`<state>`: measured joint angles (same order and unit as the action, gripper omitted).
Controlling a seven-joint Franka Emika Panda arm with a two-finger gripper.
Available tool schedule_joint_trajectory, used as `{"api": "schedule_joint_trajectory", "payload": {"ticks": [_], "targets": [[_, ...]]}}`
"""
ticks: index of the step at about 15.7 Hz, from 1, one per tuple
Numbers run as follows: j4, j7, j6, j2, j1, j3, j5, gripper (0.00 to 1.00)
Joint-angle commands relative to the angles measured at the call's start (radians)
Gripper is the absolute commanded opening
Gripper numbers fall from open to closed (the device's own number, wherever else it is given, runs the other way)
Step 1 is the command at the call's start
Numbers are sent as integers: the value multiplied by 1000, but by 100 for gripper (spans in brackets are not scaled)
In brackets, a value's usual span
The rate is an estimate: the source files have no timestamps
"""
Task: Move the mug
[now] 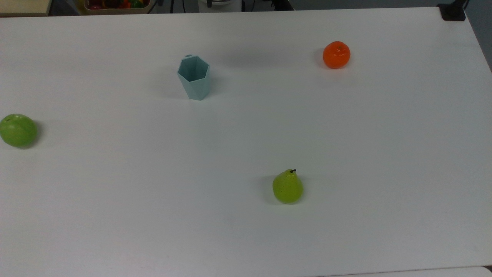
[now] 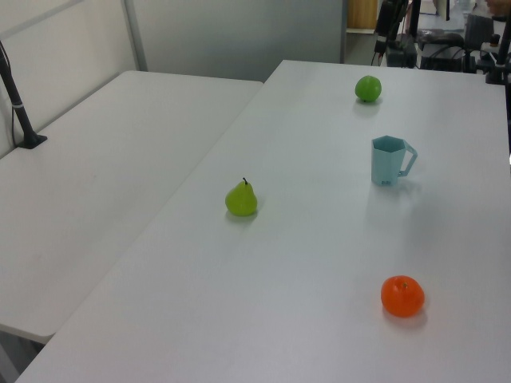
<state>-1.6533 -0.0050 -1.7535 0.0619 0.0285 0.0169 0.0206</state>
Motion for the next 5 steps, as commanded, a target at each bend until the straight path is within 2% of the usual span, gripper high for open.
{"api": "schedule_joint_trajectory", "payload": {"ticks": [1,5], "targets": [[-2,-27,-1,3,-13,-12,12,100],[-3,-30,0,3,-12,-14,15,100]]}}
